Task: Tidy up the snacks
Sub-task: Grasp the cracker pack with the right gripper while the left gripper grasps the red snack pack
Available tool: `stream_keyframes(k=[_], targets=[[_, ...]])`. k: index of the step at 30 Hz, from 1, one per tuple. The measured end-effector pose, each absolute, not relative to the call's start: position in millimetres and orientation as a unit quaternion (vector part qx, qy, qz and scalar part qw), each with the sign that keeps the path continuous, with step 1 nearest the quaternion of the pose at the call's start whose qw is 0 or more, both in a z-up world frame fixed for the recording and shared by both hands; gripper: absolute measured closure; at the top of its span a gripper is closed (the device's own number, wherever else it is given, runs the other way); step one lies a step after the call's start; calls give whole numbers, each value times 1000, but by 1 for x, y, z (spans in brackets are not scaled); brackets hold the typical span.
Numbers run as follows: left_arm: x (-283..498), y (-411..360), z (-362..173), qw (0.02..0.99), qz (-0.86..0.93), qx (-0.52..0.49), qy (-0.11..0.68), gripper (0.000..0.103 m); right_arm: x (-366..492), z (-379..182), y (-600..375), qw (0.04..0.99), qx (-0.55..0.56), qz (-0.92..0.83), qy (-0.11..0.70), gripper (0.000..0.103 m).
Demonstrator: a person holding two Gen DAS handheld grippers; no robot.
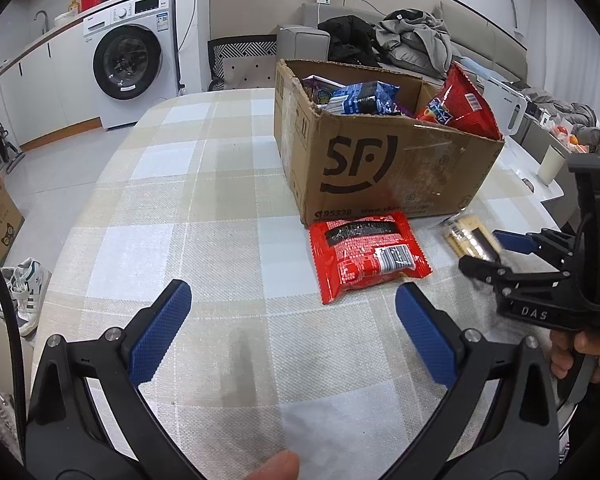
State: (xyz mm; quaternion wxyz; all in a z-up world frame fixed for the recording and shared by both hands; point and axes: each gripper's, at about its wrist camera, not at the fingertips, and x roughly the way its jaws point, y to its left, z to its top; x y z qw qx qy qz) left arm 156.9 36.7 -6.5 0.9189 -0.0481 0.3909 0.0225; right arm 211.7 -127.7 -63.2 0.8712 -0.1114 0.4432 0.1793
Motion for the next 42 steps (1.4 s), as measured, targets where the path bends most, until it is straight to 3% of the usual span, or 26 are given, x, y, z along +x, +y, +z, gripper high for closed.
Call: stream_keyframes(k=[22, 42], targets=[[166, 22, -20, 910, 7, -43, 411, 1, 204, -40, -152, 885, -73, 199, 415, 43], [225, -18, -49, 888, -8, -48, 457, 1, 192, -6, -175, 893, -44, 214, 394, 43]])
